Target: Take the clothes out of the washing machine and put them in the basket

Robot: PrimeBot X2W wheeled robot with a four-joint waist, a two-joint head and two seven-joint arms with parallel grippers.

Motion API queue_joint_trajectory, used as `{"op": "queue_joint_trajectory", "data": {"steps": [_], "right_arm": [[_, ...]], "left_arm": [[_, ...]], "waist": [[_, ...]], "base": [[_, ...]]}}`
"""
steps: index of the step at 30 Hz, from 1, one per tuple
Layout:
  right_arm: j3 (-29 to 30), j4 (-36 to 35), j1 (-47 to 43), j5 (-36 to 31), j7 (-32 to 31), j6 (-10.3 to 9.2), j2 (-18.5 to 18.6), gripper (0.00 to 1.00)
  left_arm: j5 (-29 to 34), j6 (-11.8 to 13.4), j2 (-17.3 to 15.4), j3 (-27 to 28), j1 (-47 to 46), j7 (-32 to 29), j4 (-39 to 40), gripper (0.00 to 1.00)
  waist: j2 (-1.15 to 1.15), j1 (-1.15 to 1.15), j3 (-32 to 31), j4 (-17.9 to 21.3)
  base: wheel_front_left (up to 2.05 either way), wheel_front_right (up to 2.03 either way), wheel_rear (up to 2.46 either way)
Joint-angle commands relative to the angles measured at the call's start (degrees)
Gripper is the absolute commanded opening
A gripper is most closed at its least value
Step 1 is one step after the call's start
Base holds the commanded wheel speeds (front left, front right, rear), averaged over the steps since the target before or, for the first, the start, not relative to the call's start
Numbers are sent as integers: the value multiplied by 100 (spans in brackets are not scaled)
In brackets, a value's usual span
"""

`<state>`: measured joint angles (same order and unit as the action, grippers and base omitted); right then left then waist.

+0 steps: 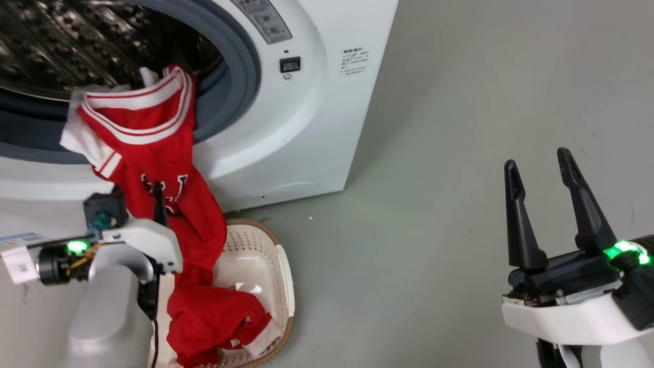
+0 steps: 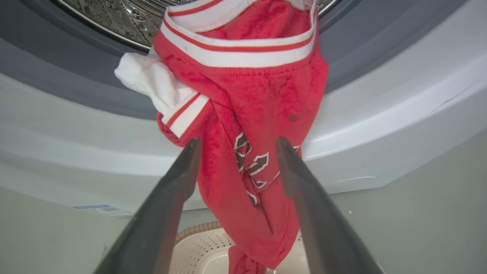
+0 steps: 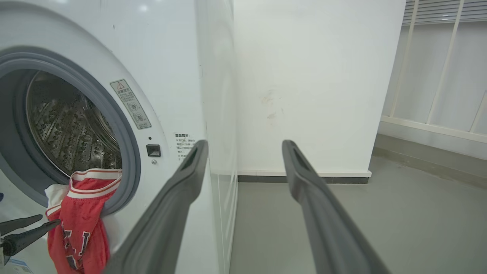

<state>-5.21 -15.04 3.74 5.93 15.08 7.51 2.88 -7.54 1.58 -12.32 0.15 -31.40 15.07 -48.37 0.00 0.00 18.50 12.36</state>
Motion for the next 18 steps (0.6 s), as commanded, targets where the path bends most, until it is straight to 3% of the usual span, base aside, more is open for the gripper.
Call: {"op": "queue_joint_trajectory", "data": {"steps": [1, 7, 18], "right_arm": [[7, -26, 126, 49, 13, -4, -1, 100], [-6, -61, 274, 105, 13, -4, -2, 100], [14, -81, 417, 169, 13, -4, -1, 100]], "left_arm": [[30, 7, -74, 28, -217, 15, -124, 100], [17, 33, -238, 86, -702, 15, -517, 100], [31, 83, -289, 142, -1053, 15, -476, 100]], "waist": [[0, 0, 229, 123], [0, 0, 552, 251], [0, 0, 804, 301]], "base": [[0, 0, 0], [0, 0, 0], [0, 0, 0]]}}
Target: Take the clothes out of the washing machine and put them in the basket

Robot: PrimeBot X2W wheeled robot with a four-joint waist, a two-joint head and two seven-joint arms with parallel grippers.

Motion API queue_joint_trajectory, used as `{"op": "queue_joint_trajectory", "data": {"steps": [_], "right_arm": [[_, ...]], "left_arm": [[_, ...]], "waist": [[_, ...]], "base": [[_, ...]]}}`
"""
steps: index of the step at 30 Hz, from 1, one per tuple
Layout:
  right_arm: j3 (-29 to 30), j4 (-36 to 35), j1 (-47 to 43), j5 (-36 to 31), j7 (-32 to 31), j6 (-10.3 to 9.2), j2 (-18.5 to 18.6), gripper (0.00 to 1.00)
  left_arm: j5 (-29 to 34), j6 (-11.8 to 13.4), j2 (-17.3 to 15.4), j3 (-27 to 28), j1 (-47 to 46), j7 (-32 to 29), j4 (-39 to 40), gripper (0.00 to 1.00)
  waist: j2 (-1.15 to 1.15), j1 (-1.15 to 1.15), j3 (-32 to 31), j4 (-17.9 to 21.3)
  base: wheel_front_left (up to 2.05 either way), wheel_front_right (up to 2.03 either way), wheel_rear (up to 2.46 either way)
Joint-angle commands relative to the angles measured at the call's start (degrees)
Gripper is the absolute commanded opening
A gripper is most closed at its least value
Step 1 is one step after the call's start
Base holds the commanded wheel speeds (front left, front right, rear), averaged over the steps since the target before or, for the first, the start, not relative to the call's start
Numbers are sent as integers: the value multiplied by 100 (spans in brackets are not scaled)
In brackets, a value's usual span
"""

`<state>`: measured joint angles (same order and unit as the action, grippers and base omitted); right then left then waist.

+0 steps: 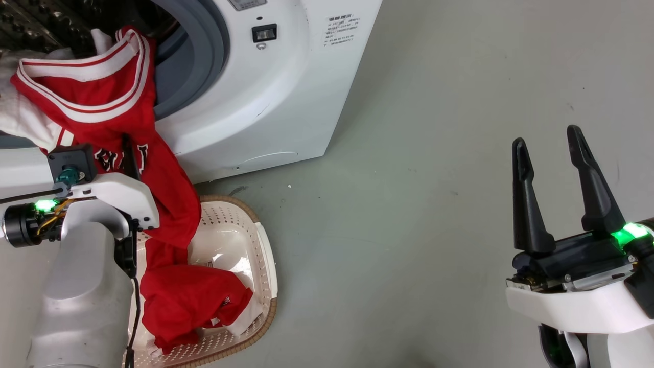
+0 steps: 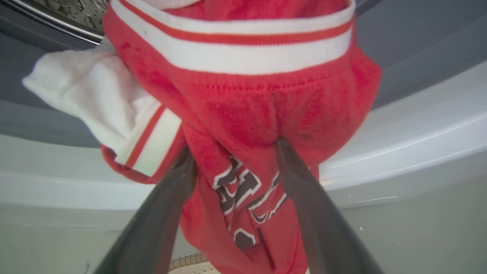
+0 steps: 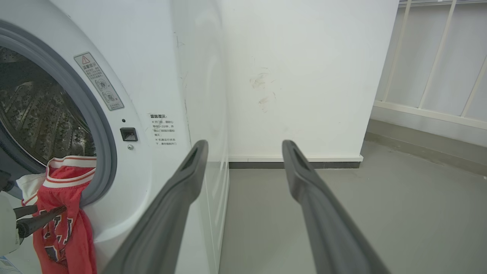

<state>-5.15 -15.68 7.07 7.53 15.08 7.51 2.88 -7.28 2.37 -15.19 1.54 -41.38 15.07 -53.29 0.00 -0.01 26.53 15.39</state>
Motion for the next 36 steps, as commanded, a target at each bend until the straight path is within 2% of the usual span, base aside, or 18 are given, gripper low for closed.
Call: {"op": "queue_joint_trajectory", "data": {"steps": [1, 3, 5, 12, 19, 28, 36], "right_arm": [[11, -15, 92, 11, 13, -4, -1, 100], [11, -6, 100, 12, 13, -4, -1, 100], [6, 1, 105, 10, 13, -4, -1, 100], [1, 37, 92, -26, 13, -4, -1, 100], [-25, 102, -71, -75, 13, -4, -1, 100], [-48, 225, -467, -176, 13, -4, -1, 100], [-109, 296, -740, -238, 13, -4, -1, 100]], "left_arm": [[11, 3, -3, 6, -58, 15, 36, 100], [-8, -9, 7, 23, -70, 15, -14, 100], [-7, -31, 2, 26, -96, 15, -31, 0], [-13, -118, 49, 23, -52, 15, -117, 0], [-4, -157, 158, 28, 288, 15, -69, 0], [25, -246, 469, 80, 1285, 16, 623, 0], [184, -370, 669, -3, 2298, 15, 1255, 0]], "waist": [[0, 1, 11, -6], [0, 1, 22, -12], [0, 1, 32, -22], [0, 1, -45, -70], [0, 1, -411, -133], [0, 1, -1178, -305], [0, 1, -1601, -368]], "base": [[0, 0, 0], [0, 0, 0], [0, 0, 0], [0, 0, 0], [0, 0, 0], [0, 0, 0], [0, 0, 0]]}}
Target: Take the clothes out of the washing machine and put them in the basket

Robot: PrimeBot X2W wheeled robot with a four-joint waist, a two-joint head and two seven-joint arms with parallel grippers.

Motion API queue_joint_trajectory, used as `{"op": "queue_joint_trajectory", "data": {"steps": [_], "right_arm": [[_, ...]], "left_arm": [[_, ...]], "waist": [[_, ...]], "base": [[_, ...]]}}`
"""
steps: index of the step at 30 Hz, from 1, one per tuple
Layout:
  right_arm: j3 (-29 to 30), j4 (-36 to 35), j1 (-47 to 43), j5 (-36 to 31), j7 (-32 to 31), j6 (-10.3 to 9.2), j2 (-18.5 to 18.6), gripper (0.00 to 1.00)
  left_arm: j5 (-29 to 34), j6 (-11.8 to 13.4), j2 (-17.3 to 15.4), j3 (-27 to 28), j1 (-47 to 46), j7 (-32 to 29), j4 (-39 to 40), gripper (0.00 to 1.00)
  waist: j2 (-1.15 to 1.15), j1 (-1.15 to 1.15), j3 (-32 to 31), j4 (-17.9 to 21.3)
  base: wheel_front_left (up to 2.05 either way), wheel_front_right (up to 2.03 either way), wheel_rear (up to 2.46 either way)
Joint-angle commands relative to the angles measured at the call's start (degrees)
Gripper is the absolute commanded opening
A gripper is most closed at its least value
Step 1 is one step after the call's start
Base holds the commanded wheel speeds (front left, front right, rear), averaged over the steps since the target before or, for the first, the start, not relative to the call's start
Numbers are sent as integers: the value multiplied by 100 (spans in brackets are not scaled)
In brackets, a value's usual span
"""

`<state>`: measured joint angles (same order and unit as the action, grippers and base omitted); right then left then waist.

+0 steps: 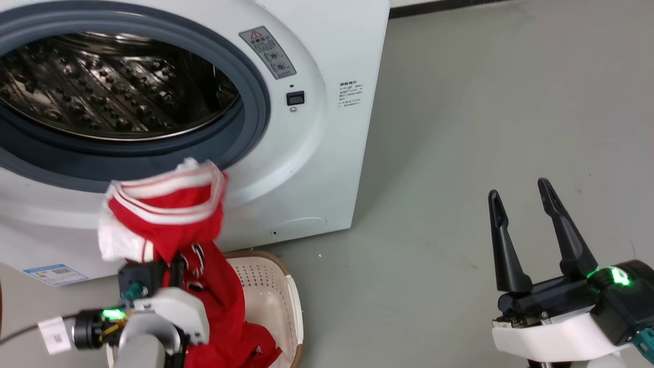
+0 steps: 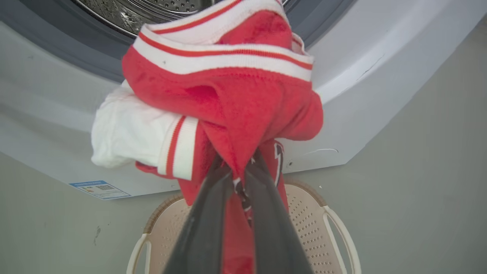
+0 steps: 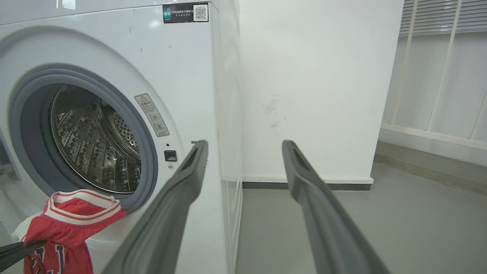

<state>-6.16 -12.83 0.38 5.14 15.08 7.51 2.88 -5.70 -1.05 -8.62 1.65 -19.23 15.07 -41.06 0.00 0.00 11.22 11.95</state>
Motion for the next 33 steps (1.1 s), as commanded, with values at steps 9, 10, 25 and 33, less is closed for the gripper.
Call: {"op": "queue_joint_trajectory", "data": {"steps": [9, 10, 25, 33], "right_arm": [[14, -12, -203, -64, 13, -4, -1, 100], [13, -22, -198, -58, 13, -4, -1, 100], [-76, -211, 461, 5, 13, -4, -1, 100], [-89, -330, 863, 81, 13, -4, -2, 100]], "left_arm": [[149, -143, 127, -165, 753, 15, 46, 0], [117, -162, 142, -156, 774, 16, 12, 0], [283, -281, -89, -380, -41, 15, -1392, 0], [402, -237, -261, -541, -858, -91, -2456, 0]], "waist": [[0, 0, -184, -89], [0, 0, -159, -90], [0, 0, 1029, 75], [0, 0, 1859, 136]], "base": [[0, 0, 0], [0, 0, 0], [0, 0, 0], [0, 0, 0]]}}
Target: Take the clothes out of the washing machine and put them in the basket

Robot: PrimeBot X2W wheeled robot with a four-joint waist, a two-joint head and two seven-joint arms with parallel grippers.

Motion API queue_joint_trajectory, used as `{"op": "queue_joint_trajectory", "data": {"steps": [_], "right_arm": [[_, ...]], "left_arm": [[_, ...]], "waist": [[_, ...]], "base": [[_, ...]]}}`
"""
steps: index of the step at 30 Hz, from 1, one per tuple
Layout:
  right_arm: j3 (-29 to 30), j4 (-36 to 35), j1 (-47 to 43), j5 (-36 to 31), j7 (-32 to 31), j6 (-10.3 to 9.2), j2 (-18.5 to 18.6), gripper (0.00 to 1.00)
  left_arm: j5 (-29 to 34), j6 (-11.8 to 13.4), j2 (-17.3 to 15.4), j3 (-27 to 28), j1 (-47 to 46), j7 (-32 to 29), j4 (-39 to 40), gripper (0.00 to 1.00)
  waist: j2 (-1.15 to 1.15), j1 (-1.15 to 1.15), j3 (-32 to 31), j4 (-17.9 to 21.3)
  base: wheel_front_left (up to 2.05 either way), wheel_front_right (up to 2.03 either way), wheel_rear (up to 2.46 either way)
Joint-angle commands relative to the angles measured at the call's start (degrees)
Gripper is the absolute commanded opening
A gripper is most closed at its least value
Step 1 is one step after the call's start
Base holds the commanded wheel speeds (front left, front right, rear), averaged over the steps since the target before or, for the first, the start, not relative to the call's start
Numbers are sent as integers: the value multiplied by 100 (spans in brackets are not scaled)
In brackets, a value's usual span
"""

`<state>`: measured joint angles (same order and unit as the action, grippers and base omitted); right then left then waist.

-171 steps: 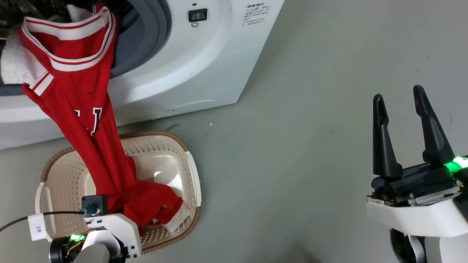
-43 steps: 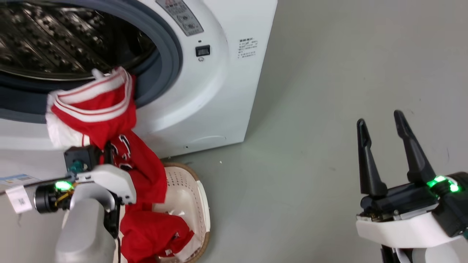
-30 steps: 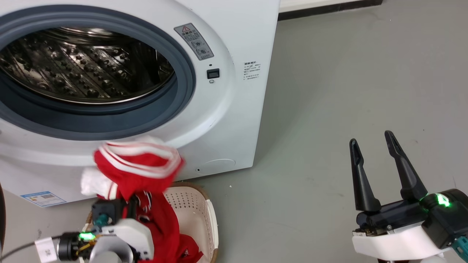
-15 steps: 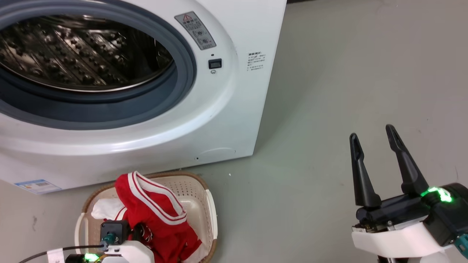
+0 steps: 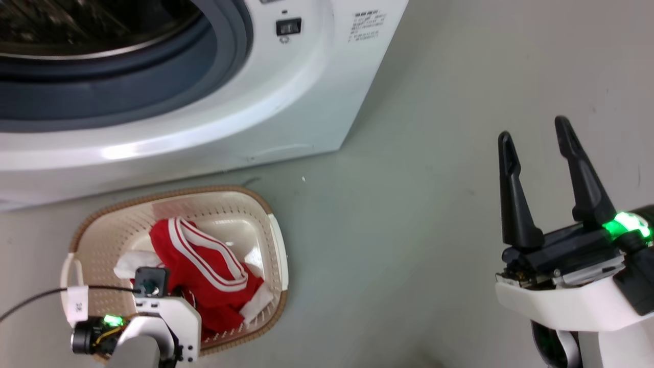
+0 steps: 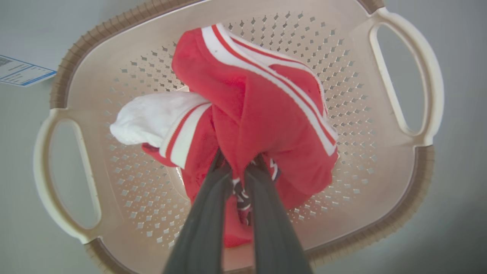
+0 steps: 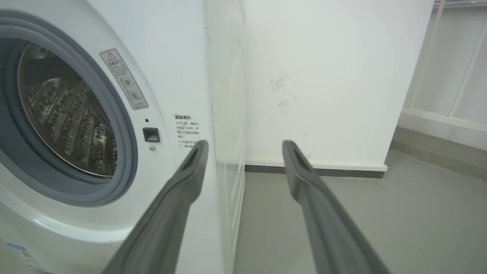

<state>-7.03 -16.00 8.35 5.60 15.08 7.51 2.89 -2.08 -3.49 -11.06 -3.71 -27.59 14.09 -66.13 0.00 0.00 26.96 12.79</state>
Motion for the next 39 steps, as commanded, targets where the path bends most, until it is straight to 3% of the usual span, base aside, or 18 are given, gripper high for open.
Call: {"op": "queue_joint_trajectory", "data": {"steps": [1, 11, 22, 23, 24, 29, 30, 39], "right_arm": [[-17, -35, 118, 49, 13, -4, -3, 100], [31, -202, 693, 133, 13, -4, -3, 100], [39, -195, 868, 156, 13, -4, -2, 100], [52, -178, 874, 148, 13, -4, -2, 100], [57, -163, 880, 142, 13, -4, -2, 100], [48, -77, 804, 140, 13, -4, -2, 100], [34, 26, 662, 106, 13, -4, -2, 100], [41, 210, 133, -21, 13, -4, -1, 100]], "left_arm": [[36, 23, -48, -7, -125, -13, -62, 0], [-8, 159, -157, -91, -1113, -155, -587, 0], [-63, 242, -188, -177, -1416, -250, -719, 0], [-112, 272, -186, -146, -1423, -203, -723, 11], [-135, 284, -186, -126, -1423, -155, -726, 100], [-190, 171, -139, -157, -1227, -64, -750, 100], [-245, 105, -69, -203, -994, 20, -760, 100], [-228, -102, 136, -401, -294, 118, -448, 100]], "waist": [[0, 0, 426, 72], [0, 0, 1571, 19], [0, 0, 1876, -24], [0, 0, 1859, -30], [0, 0, 1829, -35], [0, 0, 1549, -62], [0, 0, 1160, -101], [0, 0, 70, -294]], "base": [[0, 0, 0], [0, 0, 0], [0, 0, 0], [0, 0, 0], [0, 0, 0], [0, 0, 0], [0, 0, 0], [0, 0, 0]]}}
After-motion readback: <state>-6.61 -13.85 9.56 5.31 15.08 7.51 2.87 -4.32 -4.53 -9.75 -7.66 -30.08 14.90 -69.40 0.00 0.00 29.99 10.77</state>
